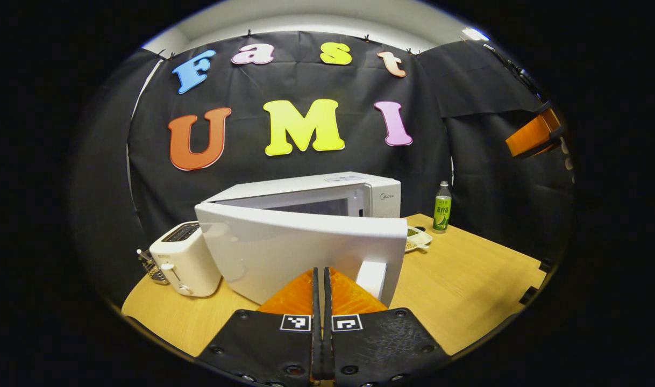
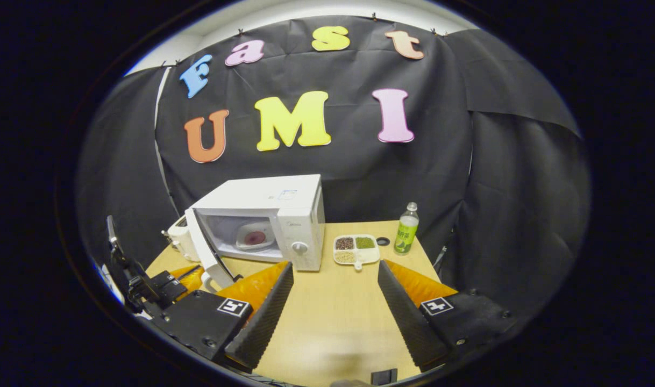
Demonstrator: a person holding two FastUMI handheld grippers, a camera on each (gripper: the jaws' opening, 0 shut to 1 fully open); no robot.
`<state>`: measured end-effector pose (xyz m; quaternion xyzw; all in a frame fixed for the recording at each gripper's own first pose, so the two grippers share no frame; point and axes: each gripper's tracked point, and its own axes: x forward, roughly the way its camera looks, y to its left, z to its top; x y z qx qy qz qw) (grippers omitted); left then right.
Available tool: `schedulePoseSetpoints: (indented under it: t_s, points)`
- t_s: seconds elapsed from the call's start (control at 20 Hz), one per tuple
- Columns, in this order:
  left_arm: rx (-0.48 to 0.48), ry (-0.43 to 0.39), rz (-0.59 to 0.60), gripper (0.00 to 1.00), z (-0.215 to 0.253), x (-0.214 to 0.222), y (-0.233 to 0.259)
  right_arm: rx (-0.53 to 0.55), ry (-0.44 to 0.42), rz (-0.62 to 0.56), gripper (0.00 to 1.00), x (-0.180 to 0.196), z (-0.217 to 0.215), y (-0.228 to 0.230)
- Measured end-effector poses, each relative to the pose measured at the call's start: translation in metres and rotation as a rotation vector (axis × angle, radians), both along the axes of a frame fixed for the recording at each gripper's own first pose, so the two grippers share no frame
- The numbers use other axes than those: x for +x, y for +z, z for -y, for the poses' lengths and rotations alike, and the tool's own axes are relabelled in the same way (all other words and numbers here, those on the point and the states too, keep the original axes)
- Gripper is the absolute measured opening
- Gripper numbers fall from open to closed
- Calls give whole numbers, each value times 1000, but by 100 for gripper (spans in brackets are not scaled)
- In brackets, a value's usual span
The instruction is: Open the microwave oven with the left hand, put the food in, and close the microwave oven.
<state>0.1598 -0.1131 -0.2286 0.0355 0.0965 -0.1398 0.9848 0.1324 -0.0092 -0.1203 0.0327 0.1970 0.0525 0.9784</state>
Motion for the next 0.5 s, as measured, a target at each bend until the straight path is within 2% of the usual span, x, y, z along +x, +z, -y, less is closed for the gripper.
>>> schedulePoseSetpoints:
  t_s: [0.05,0.25,0.3,0.5]
  points:
    - [3,-9,0,0,7,6,0,-3,0,1,92,3,4,1]
    - [11,-26,-9,0,31,33,-5,-21,1,8,92,13,17,3]
    - [10,-25,-13,0,35,39,-7,-21,1,8,100,15,19,2]
    - [2,-28,-10,0,51,64,-5,-18,-10,-1,100,19,28,-2]
